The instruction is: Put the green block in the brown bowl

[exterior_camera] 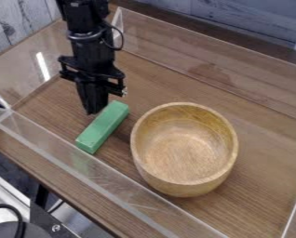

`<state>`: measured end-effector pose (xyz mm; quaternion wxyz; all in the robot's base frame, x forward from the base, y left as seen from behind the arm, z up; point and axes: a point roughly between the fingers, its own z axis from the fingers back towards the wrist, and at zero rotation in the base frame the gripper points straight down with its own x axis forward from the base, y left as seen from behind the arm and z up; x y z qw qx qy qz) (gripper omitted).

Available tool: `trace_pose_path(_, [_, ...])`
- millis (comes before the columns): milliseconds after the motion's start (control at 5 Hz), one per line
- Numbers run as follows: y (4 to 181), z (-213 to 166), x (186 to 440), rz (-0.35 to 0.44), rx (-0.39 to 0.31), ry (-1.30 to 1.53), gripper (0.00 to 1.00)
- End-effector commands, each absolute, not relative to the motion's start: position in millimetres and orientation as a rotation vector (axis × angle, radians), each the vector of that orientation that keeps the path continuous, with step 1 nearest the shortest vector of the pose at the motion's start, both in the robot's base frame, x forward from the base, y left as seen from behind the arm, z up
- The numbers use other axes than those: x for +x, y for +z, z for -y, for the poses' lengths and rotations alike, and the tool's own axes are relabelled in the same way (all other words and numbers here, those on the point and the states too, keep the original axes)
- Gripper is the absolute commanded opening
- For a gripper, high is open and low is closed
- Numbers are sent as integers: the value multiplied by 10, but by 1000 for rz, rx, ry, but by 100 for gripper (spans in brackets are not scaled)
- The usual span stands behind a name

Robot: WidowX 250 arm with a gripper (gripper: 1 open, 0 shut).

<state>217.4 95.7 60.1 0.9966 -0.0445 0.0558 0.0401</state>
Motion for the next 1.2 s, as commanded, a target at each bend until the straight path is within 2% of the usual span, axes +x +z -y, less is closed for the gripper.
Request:
trace_pose_path(0, [698,-1033,2275,-64,-73,90,0])
trace_pose_path(200, [710,-1039,2286,-59,-77,92,0])
trace_pose_path(1000, [498,-1079,2296,-97,-75,95,0])
